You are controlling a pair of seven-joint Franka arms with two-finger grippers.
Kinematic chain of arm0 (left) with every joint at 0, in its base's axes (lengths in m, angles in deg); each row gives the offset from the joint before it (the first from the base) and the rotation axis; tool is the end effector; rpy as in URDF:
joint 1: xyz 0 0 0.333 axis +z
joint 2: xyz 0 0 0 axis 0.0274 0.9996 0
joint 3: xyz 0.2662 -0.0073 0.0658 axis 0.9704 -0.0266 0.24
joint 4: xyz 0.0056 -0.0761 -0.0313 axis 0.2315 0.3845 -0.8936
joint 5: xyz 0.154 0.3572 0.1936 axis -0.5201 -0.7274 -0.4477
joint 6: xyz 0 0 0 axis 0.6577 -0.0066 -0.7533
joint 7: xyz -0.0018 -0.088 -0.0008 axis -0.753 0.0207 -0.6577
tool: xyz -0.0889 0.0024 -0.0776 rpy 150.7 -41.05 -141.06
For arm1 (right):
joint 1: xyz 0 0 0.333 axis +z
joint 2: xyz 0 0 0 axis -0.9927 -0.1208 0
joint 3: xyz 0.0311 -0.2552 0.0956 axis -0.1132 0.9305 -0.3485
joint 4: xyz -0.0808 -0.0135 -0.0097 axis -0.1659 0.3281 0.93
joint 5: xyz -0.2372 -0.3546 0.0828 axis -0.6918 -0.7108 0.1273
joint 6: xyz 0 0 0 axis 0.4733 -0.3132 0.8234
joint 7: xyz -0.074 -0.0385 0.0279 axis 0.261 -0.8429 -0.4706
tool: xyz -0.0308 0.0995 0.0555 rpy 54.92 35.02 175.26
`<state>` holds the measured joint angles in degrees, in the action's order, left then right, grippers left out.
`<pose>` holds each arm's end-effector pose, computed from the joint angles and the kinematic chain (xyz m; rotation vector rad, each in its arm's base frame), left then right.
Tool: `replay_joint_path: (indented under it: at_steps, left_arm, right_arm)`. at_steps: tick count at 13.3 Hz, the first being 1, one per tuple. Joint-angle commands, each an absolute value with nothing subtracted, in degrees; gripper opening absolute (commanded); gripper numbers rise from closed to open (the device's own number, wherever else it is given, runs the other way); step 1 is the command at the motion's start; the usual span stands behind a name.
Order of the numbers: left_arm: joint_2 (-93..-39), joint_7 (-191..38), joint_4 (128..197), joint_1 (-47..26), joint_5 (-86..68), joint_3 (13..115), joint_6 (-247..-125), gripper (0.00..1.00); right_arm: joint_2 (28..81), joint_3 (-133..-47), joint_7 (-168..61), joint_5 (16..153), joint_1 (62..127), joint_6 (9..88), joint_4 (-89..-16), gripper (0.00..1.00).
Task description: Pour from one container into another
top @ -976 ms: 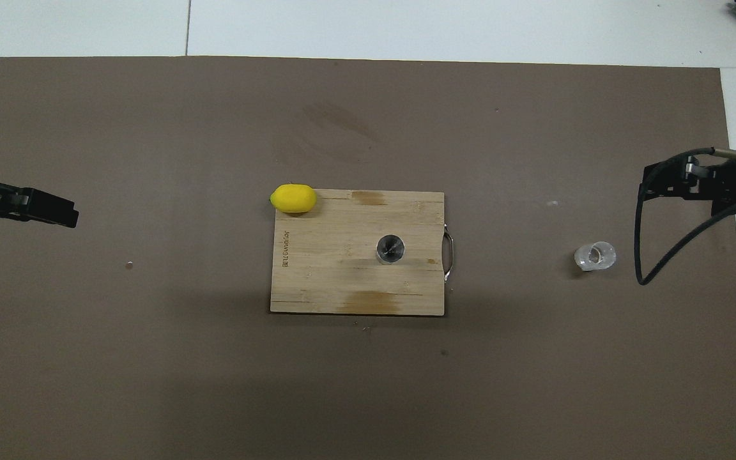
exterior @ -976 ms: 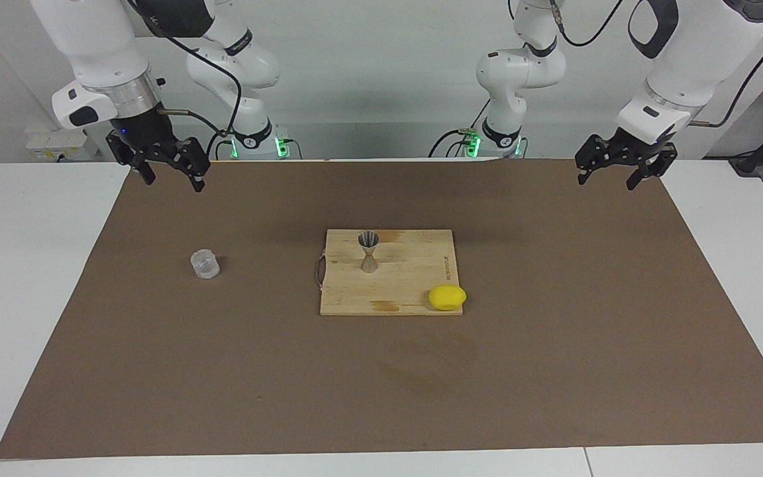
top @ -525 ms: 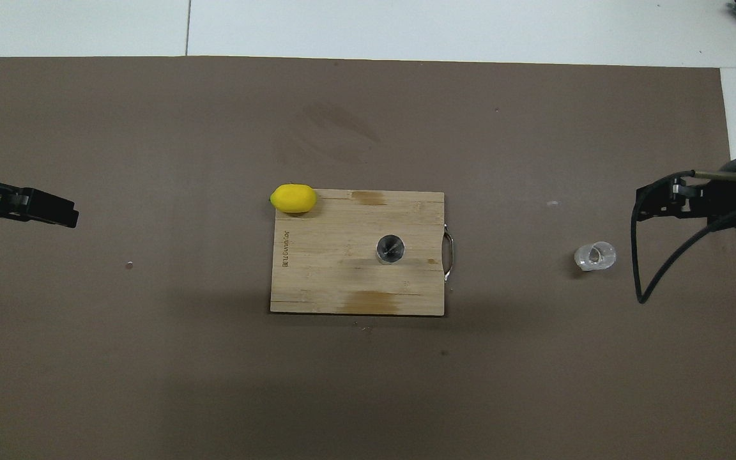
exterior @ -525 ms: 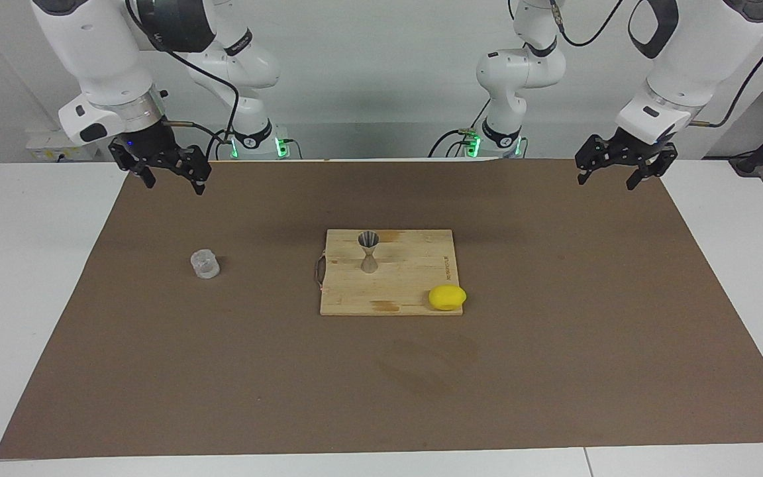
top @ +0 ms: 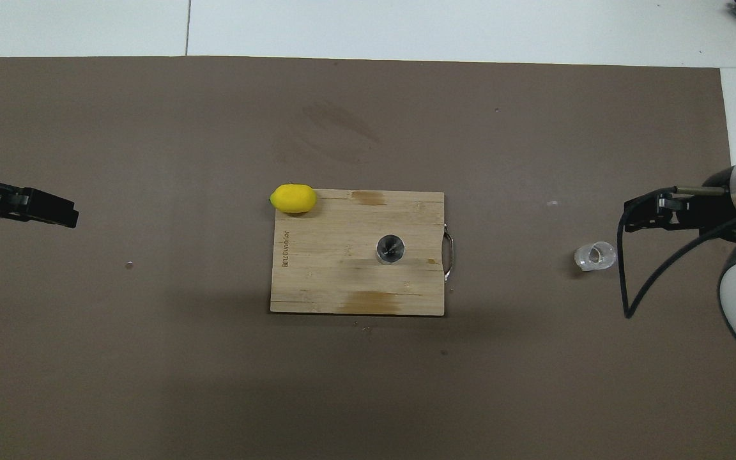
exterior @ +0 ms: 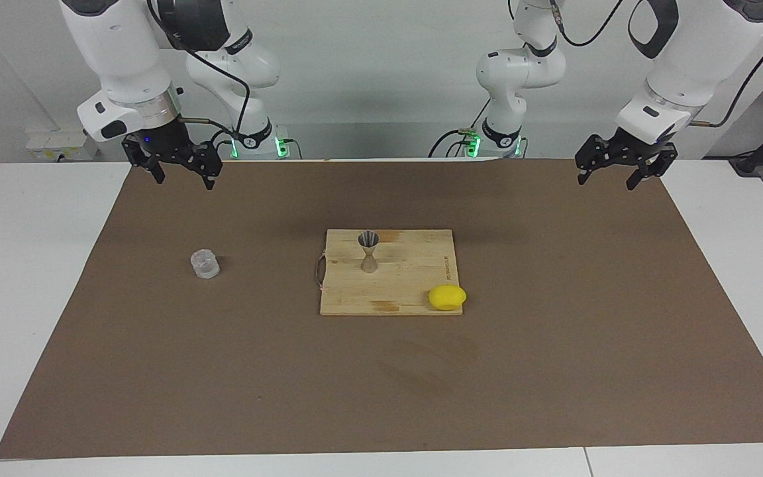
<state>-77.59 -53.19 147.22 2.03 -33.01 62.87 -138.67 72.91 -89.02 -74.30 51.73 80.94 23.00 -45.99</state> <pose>0.5887 -0.0415 0.5561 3.0978 -0.3190 -0.0333 0.5808 0.0377 0.5446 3.0787 -0.2279 -0.0385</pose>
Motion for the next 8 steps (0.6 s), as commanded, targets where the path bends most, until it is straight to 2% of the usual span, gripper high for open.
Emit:
replay_joint_path:
  at_steps: [1,8]
  left_arm:
    - [-78.31,-53.5,147.25,2.01,-34.01,62.96,-137.77,1.0]
    - [-78.31,-53.5,147.25,1.92,-34.01,62.96,-137.77,1.0]
  right_arm:
    - [73.91,-89.06,-72.71,54.5,79.72,24.62,-47.47,0.99]
    - [72.86,-89.06,-72.27,54.59,79.2,21.45,-44.75,0.95]
